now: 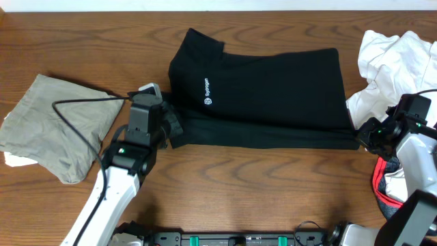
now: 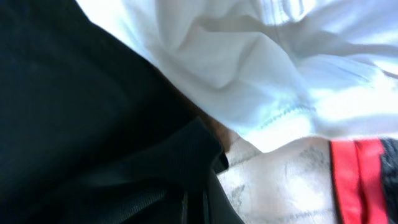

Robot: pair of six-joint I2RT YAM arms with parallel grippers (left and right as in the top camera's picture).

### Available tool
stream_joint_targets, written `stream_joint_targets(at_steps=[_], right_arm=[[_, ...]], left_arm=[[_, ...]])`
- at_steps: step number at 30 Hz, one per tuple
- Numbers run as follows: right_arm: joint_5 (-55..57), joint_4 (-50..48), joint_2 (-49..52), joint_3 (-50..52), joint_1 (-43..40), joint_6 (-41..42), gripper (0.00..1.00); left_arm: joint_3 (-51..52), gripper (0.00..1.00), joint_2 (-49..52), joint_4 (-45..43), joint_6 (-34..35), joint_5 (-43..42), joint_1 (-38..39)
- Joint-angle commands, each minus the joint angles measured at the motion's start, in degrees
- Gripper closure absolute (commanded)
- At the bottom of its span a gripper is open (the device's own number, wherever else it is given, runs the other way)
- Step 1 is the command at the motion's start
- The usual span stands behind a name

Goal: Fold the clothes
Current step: 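Lift the near hem with both grippers and fold it away over the shirt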

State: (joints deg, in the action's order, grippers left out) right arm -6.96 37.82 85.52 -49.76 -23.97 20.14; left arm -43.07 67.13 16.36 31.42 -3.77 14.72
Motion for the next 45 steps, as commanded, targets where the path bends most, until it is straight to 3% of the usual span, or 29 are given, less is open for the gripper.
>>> stream_joint_targets(at_steps=[1,14,19,22,25,27,30,33,37,39,45], right_arm=[[0.48,-1.53,1.88,-0.74,0.46,-0.26,0.99],[0.5,-8.0,2.73,-0.74,4.63,0.87,0.97],[0.81,-9.9,2.73,-0.74,4.98,0.85,0.56],[0.92,-9.79,2.73,-0.74,4.98,0.79,0.52],[0.96,-9.66,2.73,-0.74,4.96,0.35,0.52],[0.96,-9.07,2.73,-0.72,4.98,-0.09,0.53],[0.94,-8.31,2.73,-0.7,4.98,-1.01,0.55],[0.96,-7.87,2.75,-0.63,5.2,-2.29,0.64],[0.92,-6.71,2.8,-0.04,5.29,-3.1,0.82],[0.35,-6.56,2.84,0.52,5.31,-3.39,0.98],[-2.51,-8.02,4.02,2.69,7.67,-5.66,0.99]], left_arm=[[-1.42,0.94,3.13,-1.18,-0.98,2.38,-0.96],[-1.42,0.94,12.15,-10.86,-0.98,3.98,-0.96],[-1.42,0.89,13.6,-12.52,-0.96,7.52,-1.01],[-1.42,0.73,13.77,-12.92,-0.98,7.72,-1.46],[-1.42,0.58,13.77,-13.33,-0.96,7.69,-2.64],[-1.42,0.54,13.7,-13.73,-0.94,7.63,-3.58],[-1.42,0.54,13.51,-13.66,-0.98,5.64,-4.28],[-1.42,0.59,13.22,-12.57,-0.98,-0.85,-4.24],[-1.42,0.64,13.22,-7.56,-1.01,-8.07,-3.67],[-1.36,0.67,13.27,-4.37,-1.53,-8.07,-2.95],[-0.44,0.69,13.92,-1.9,-7.04,-8.02,0.7]])
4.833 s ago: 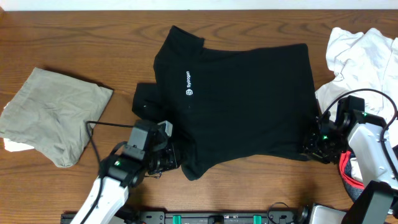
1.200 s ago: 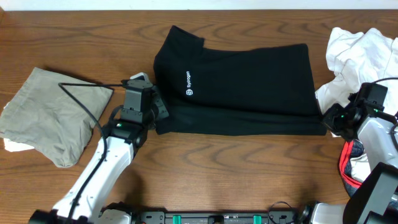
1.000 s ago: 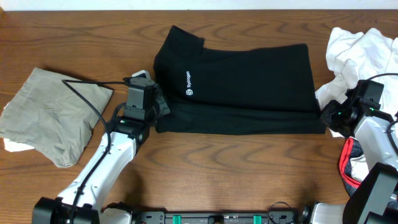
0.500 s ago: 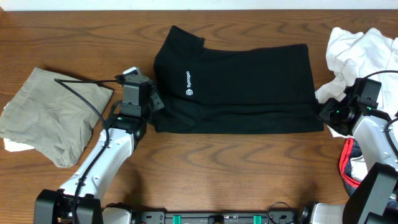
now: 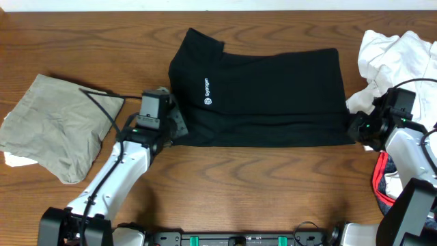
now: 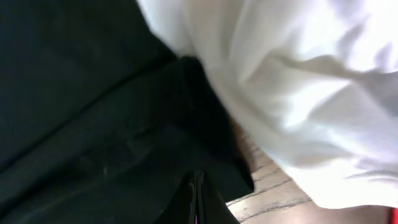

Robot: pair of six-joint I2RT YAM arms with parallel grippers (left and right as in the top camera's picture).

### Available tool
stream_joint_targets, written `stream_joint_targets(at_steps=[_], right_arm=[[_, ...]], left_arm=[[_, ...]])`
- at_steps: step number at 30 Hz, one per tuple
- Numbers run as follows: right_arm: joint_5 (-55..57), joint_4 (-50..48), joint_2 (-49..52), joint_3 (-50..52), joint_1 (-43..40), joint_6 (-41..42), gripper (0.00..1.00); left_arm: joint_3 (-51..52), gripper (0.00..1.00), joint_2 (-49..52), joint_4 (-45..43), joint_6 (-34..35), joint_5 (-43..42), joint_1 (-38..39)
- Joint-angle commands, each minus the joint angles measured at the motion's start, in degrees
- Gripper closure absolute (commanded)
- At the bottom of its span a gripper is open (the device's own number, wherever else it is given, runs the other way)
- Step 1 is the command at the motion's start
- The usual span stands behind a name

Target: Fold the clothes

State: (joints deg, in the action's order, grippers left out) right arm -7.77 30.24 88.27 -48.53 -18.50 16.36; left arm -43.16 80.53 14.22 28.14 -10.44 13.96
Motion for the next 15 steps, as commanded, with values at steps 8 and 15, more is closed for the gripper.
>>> stream_joint_targets(at_steps=[8,15], right_arm=[[-1.66,-2.97,5.64,1.86,6.95,-1.86,0.96],[-1.68,-3.21,8.46,1.86,7.32,-1.86,0.96]], left_arm=[[-0.35,0.68,3.34,-1.66,-3.93,-1.05,2.4],[-0.35,0.55,8.92,-4.28,-3.91,-1.42,2.43]])
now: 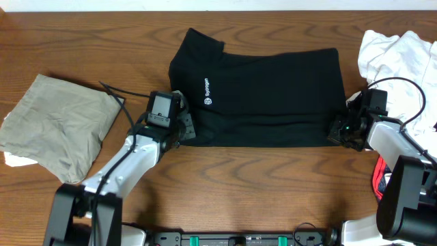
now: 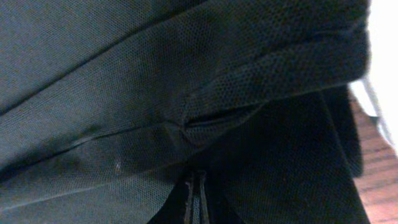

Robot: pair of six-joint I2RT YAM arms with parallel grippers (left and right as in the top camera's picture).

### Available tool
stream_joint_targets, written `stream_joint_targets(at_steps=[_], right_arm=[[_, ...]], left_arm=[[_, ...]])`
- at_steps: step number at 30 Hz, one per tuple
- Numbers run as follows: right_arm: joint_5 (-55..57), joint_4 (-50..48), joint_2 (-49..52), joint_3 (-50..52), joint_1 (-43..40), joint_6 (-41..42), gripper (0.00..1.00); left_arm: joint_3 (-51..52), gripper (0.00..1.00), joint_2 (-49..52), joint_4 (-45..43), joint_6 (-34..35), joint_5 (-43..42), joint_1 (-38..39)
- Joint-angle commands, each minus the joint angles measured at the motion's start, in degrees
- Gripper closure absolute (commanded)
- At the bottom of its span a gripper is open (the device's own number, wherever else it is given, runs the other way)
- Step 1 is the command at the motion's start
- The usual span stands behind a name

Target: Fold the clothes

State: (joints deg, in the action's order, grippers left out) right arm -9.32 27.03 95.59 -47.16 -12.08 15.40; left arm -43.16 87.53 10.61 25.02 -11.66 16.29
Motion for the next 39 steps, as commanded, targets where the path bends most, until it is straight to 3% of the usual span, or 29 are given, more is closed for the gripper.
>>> stream_joint_targets(at_steps=[1,5,6,8,9,12,15,16,18,20,23,29,32,35,39], right_arm=[[-0.11,0.02,1.25,0.48,0.9,-0.92,0.96],[-0.11,-0.07,1.27,0.48,0.9,-0.9,0.96],[-0.11,-0.07,1.27,0.48,0.9,-0.9,0.96],[-0.11,-0.02,1.27,0.48,0.9,-0.9,0.96],[-0.13,-0.02,1.27,0.48,0.9,-0.9,0.97],[-0.13,-0.02,1.27,0.48,0.9,-0.92,0.96],[-0.13,0.02,1.27,0.48,0.9,-0.92,0.97],[-0.13,0.02,1.27,0.48,0.9,-0.9,0.97],[-0.13,0.17,1.27,0.48,0.9,-0.92,0.97],[-0.13,0.28,1.27,0.48,0.9,-0.92,0.98],[-0.11,0.39,1.27,0.48,0.9,-0.92,0.98],[-0.13,0.61,1.27,0.48,0.9,-0.92,0.98],[-0.13,0.92,1.27,0.48,0.9,-1.33,0.99],[0.09,1.01,1.27,0.48,0.87,-1.42,0.99],[0.09,0.87,1.27,0.48,0.85,-1.77,0.99]], left_arm=[[-0.35,0.53,2.47,-1.2,-0.79,-0.87,0.09],[-0.35,0.53,4.28,-4.57,-0.74,-4.37,0.09],[-0.35,0.58,4.48,-5.42,-0.66,-4.44,0.09],[-0.37,0.9,4.52,-7.37,-0.52,-4.61,0.09],[-0.37,0.94,4.46,-9.09,-0.52,-6.12,0.07],[-0.74,0.94,4.13,-17.0,2.56,-14.03,-0.28],[-1.09,0.94,4.09,-28.44,8.52,-15.15,-0.66],[-1.09,0.88,4.11,-31.54,9.9,-13.51,-0.74],[-1.09,0.54,4.11,-36.06,12.26,-7.41,-0.74],[-1.11,0.38,4.15,-36.87,13.2,-4.24,-0.74],[-1.11,0.27,4.22,-34.45,13.2,-5.7,-0.79],[-1.11,0.22,4.2,-27.54,10.73,-18.36,-0.79],[-1.11,0.27,4.2,-24.44,10.62,-24.44,-0.79],[-1.11,0.48,4.2,-17.99,9.2,-24.24,-0.79],[-1.01,0.65,4.22,-9.4,9.11,-12.46,0.2]])
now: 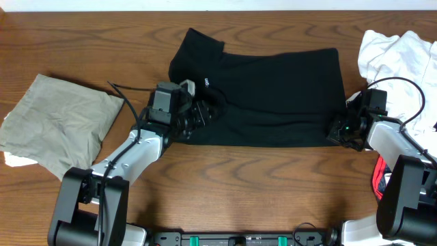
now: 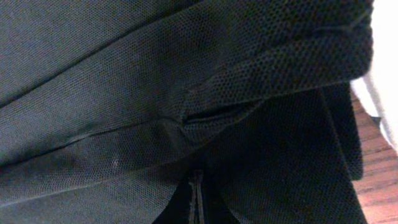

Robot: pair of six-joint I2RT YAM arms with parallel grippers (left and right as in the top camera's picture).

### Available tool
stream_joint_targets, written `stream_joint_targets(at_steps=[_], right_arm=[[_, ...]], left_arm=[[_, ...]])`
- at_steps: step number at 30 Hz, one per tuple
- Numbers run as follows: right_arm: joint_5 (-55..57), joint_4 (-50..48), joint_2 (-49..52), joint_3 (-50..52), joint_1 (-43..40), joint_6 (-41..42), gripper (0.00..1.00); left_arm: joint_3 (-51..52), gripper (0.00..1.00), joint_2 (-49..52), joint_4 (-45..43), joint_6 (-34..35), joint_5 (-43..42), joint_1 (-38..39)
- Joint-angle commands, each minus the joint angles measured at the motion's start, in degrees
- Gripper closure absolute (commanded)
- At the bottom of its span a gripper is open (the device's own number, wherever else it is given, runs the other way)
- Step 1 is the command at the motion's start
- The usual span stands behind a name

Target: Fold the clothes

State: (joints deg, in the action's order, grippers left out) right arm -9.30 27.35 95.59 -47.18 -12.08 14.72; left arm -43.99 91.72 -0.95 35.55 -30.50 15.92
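Note:
A black shirt [image 1: 273,89] lies folded into a wide band across the middle of the table. My left gripper [image 1: 203,113] sits over the shirt's lower left part, shut on a bunch of its fabric just below the small white logo [image 1: 205,83]. My right gripper [image 1: 336,131] is at the shirt's lower right corner. In the right wrist view its fingers [image 2: 196,202] are pressed together, with black mesh cloth [image 2: 155,93] filling the frame around them.
A folded beige garment [image 1: 54,126] lies at the left. A heap of white clothes [image 1: 399,55] lies at the right edge, with a red-trimmed piece [image 1: 379,186] below it. The left arm's cable [image 1: 126,99] loops over the wood beside the beige garment.
My left gripper has moved right, from the shirt's lower left edge to over the shirt, taking that edge with it; cloth now bunches under the logo. The right gripper has not moved.
Both grippers first held the ends of the shirt's near strip, stretched wide. Then they were closer in, with the shirt's near edge shorter. Then each was at a lower corner, and now the left corner is drawn inward over the shirt.

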Motion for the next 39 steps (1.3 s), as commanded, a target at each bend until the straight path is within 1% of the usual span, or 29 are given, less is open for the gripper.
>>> stream_joint_targets(at_steps=[1,3,6,12,18,21,26,29,32,34,36,39], right_arm=[[0.07,0.55,1.27,0.5,0.85,-1.11,0.98],[0.07,0.66,1.27,0.5,0.85,-1.09,0.98],[0.04,0.79,1.27,0.5,0.85,-1.09,0.98],[0.04,0.79,1.27,0.5,0.85,-1.09,0.99],[0.04,1.09,1.27,0.5,0.85,-1.09,0.99],[0.04,1.14,1.27,0.5,0.85,-1.09,0.99],[0.04,1.16,1.27,0.5,0.85,-1.09,0.99],[0.04,1.16,1.27,0.5,0.85,-1.09,0.99],[0.04,1.33,1.27,0.5,0.85,-1.09,0.99],[0.04,1.62,1.27,0.5,0.85,-1.09,0.99],[0.04,1.79,1.27,0.5,0.85,-1.11,0.99],[0.07,1.75,1.27,0.5,0.85,-1.11,0.99]], left_arm=[[-0.11,0.69,0.02,3.45,-1.4,9.73,0.83],[-0.07,0.76,0.02,4.63,-1.38,13.81,1.14],[-0.07,0.85,0.02,4.35,-0.94,15.32,1.16],[-0.07,0.88,1.33,2.54,-1.01,19.91,1.16],[-0.07,0.89,6.88,-2.78,-0.94,20.06,1.16],[-0.07,0.89,9.88,-8.07,-0.48,19.8,1.16],[-0.42,0.89,10.78,-24.7,1.31,14.19,1.14],[-2.19,0.89,10.67,-31.19,3.63,14.67,1.07],[-3.85,0.89,10.67,-31.67,3.76,18.99,0.79],[-4.15,0.88,10.67,-31.67,3.78,19.58,0.09],[-4.15,0.88,10.67,-30.58,3.74,17.2,-0.92],[-4.15,0.88,10.43,-25.92,3.45,12.63,-2.32]])
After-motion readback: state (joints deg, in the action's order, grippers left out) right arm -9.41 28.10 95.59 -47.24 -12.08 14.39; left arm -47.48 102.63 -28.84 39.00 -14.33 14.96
